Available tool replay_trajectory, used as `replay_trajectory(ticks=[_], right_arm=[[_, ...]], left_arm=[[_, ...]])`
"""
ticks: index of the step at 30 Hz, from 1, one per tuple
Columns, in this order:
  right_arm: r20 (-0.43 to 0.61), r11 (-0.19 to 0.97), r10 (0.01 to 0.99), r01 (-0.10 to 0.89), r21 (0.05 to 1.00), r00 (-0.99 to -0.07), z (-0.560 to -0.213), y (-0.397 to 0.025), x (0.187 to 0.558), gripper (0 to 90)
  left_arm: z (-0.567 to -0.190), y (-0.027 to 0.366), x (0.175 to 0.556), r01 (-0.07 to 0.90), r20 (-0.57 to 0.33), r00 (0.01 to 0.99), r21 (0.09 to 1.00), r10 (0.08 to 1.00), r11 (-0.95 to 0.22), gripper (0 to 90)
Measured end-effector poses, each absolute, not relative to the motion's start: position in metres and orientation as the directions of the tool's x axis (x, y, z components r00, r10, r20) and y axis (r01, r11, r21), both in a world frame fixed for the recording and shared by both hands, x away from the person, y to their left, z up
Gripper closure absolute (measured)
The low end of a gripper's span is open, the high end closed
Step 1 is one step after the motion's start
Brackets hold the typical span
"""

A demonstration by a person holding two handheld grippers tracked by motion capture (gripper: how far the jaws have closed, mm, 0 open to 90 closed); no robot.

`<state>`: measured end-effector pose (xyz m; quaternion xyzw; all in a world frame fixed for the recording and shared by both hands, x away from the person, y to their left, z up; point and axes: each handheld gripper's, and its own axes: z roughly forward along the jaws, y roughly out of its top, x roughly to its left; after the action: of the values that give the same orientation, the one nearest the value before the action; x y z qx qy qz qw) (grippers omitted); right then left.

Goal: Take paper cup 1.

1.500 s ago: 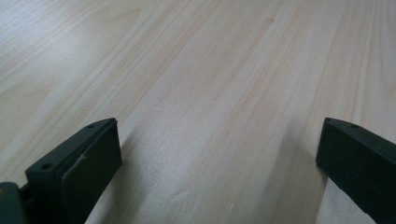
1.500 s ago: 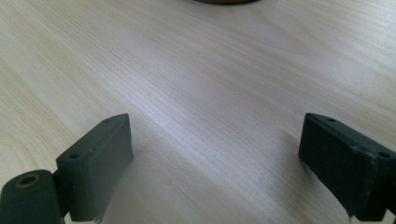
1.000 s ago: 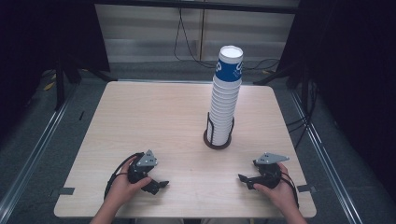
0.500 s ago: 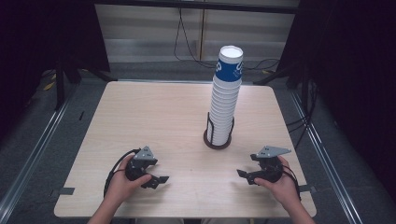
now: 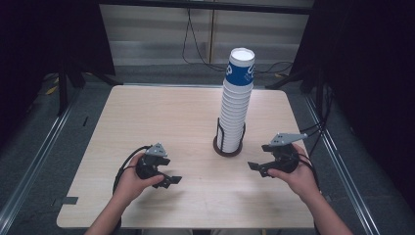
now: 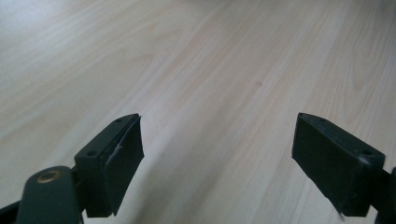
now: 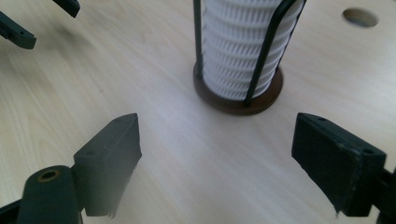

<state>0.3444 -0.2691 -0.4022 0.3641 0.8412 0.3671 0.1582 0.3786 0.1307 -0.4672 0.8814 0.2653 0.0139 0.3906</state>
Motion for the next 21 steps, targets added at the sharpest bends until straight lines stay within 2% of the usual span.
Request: replay_trajectory(ticks=[15, 18, 21], right_arm=[[-0.004, 0.411, 0.725, 0.428, 0.805, -0.689, -0.320, -0.257, 0.376, 14.9], [-0.056, 0.442, 0.733, 0.412, 0.797, -0.678, -0.307, -0.255, 0.382, 14.9], [-0.030, 0.411, 0.739, 0.416, 0.811, -0.673, -0.295, -0.253, 0.387, 14.9]], left_arm=[[-0.423, 0.095, 0.409, 0.394, -0.120, 0.887, 0.702, 0.446, -0.594, 16.4], [-0.415, 0.086, 0.412, 0.395, -0.142, 0.891, 0.712, 0.431, -0.581, 16.4], [-0.405, 0.077, 0.416, 0.370, -0.122, 0.902, 0.714, 0.415, -0.594, 16.4]])
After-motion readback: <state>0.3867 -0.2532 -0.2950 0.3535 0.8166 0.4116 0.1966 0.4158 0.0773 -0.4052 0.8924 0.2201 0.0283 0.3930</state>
